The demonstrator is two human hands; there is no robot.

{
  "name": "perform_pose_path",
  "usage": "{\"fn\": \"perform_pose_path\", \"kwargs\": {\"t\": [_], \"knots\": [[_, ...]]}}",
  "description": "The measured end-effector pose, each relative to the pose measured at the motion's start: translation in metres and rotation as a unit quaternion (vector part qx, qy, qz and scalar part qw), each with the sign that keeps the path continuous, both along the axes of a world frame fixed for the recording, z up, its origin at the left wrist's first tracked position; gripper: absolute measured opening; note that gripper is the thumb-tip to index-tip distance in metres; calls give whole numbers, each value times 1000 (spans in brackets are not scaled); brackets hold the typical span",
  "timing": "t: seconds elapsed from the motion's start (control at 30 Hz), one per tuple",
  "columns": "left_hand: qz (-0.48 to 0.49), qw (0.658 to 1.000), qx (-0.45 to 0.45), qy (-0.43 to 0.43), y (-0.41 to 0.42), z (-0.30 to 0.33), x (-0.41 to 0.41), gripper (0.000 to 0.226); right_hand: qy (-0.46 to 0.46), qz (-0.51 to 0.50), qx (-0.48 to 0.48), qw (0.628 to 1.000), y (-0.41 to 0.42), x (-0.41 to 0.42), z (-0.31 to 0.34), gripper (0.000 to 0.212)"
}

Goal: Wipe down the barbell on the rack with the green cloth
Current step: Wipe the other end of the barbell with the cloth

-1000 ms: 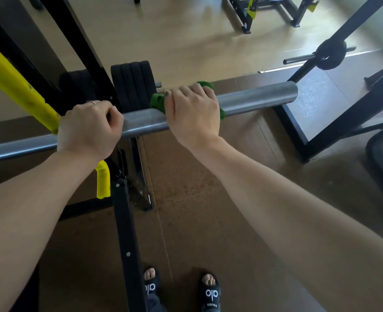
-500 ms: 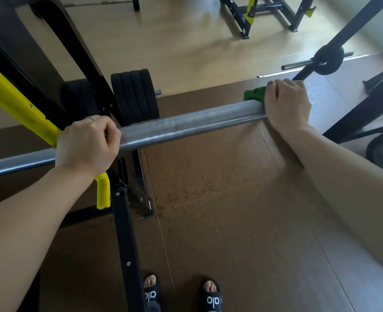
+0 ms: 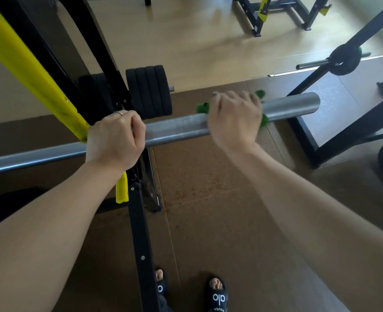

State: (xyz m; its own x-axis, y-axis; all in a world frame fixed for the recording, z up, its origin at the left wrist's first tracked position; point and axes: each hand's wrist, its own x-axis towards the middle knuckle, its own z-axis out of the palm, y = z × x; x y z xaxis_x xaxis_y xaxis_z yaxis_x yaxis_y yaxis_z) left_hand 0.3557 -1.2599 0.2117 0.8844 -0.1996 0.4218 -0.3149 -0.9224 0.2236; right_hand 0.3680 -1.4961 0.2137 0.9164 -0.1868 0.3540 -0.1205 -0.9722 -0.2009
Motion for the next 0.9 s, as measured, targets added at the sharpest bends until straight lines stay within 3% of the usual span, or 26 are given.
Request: {"fn": "perform_pose_path", "kwargs": {"t": [0.1, 0.17, 0.27, 0.33, 0.5, 0.7, 0.8, 0.9], "knots": [[1, 1000, -3, 8, 1, 2, 0, 47, 73, 86, -30, 993, 47, 4, 15, 55], [7, 1000, -1, 13, 1, 4, 0, 47, 185, 133, -36, 973, 59, 19, 32, 50], [17, 1000, 1, 11, 0, 5, -1, 47, 391, 176, 12, 903, 66, 47, 54, 29], [21, 1000, 1, 14, 1, 4, -1, 47, 463, 159, 53, 870, 69, 64, 56, 18], [28, 999, 2, 17, 2, 2, 3, 51, 502, 169, -51, 847, 83, 86, 45, 30], [33, 999, -6, 24, 2, 2, 3, 50, 508, 180, -10, 843, 82, 82, 42, 25], [32, 999, -11, 24, 2, 2, 2, 50, 451, 203, 26, 869, 80, 67, 37, 24], [23, 999, -17, 17, 3, 2, 2, 49, 312, 191, -71, 928, 81, 41, 38, 40]]}}
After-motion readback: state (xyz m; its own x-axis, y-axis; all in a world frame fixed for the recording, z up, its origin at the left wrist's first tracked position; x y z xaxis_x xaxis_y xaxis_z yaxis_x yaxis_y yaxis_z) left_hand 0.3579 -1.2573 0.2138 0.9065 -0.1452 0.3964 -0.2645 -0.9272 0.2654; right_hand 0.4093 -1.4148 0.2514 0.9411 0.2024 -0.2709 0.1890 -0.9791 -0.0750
